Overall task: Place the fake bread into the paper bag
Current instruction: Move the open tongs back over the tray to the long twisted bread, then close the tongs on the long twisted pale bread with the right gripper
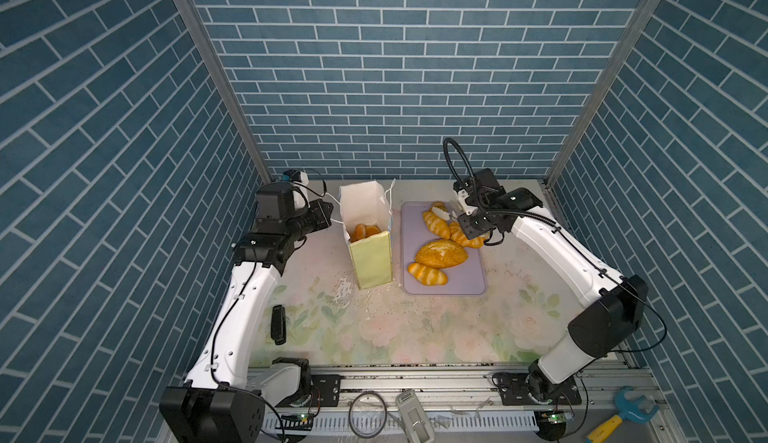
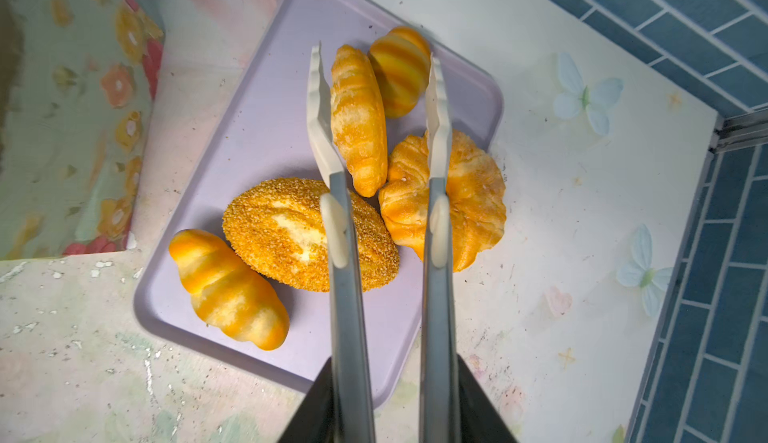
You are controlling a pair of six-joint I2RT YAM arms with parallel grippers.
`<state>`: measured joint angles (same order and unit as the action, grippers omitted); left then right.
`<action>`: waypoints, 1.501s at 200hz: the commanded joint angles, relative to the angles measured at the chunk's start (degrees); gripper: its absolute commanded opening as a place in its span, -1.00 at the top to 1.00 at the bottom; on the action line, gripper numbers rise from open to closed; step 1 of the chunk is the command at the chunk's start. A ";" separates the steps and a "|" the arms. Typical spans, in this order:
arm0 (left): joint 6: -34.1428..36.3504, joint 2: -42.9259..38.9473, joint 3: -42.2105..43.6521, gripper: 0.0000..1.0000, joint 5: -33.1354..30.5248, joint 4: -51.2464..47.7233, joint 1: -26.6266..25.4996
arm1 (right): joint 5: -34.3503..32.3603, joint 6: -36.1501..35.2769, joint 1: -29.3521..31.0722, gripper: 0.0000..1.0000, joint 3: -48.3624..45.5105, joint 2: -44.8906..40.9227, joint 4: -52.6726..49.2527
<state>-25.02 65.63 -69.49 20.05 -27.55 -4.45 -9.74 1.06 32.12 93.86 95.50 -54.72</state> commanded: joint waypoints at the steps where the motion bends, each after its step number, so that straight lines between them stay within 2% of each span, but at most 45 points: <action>1: 1.00 -0.58 -1.36 0.67 -0.87 -1.36 -0.30 | 0.93 -1.21 -0.15 0.18 2.24 2.52 1.63; 103: 2.04 0.95 -3.20 0.67 -1.60 -1.99 -0.29 | 2.88 -3.31 -0.13 0.09 4.57 11.42 1.65; 161: 2.16 1.52 -3.23 0.67 -1.77 -1.53 -0.30 | 3.82 -3.17 -0.07 0.10 5.45 13.37 2.41; 236: 1.90 1.44 -2.48 0.67 -2.13 -1.01 -0.30 | 4.18 -4.47 1.19 0.42 5.20 12.45 2.40; 300: 1.81 1.29 -2.66 0.67 -2.12 -0.85 -0.30 | 6.12 -4.25 2.92 0.47 4.84 7.60 1.90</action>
<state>-23.68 66.96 -71.24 18.04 -29.19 -4.54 -5.87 -1.98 33.91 97.78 107.94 -53.08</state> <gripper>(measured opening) 0.166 0.297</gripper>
